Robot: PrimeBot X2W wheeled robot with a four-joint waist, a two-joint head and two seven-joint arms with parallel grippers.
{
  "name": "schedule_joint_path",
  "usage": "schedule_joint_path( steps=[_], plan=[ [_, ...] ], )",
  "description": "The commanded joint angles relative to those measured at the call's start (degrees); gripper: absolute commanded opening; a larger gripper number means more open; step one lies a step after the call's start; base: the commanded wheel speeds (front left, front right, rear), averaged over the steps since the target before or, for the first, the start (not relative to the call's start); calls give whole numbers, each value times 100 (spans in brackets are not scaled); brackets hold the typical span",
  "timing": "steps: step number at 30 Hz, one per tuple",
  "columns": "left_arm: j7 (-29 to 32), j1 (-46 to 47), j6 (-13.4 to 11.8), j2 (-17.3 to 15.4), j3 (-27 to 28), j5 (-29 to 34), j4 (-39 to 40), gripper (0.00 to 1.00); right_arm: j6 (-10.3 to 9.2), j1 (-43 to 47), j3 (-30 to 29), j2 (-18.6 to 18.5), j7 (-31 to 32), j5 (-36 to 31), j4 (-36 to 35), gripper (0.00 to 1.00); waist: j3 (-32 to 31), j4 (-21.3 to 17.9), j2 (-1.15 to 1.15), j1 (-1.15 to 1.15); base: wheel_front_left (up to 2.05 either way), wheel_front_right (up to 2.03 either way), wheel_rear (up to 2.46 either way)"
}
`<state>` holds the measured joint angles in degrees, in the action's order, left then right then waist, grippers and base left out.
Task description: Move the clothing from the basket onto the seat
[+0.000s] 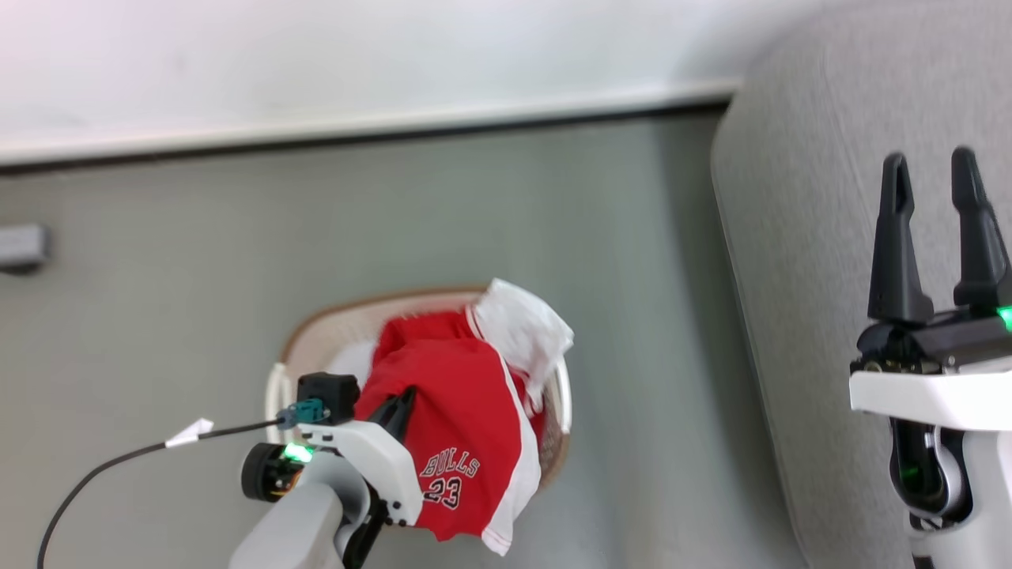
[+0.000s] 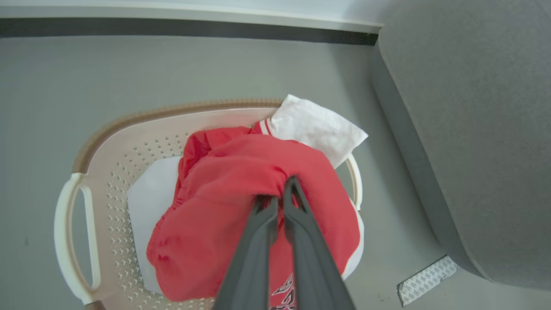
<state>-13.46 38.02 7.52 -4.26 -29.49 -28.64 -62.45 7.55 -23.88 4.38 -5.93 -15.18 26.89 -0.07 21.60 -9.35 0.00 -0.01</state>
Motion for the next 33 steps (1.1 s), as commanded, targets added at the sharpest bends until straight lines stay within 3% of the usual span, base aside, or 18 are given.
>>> schedule_joint_path(
  steps=[1, 10, 19, 33],
  plan=[
    [-82, -124, -9, -70, -88, -102, 129, 0, -12, 131, -1, -82, 6, 32, 41, 100, -439, 264, 0, 1, 0, 0, 0],
    [-174, -293, -9, -346, -306, -510, 1226, 0, -12, 505, 35, -114, 6, 96, 190, 100, -1022, 452, 0, 1, 0, 0, 0],
    [-173, -304, -93, -535, 5, -172, 2590, 0, -12, 809, 150, -93, 6, 145, 338, 100, -1402, 523, 0, 1, 0, 0, 0],
    [110, -506, -378, -769, 8, -152, 4287, 0, -12, 1159, 389, -60, 6, 241, 530, 100, -1972, 480, 0, 1, 0, 0, 0]
  ],
)
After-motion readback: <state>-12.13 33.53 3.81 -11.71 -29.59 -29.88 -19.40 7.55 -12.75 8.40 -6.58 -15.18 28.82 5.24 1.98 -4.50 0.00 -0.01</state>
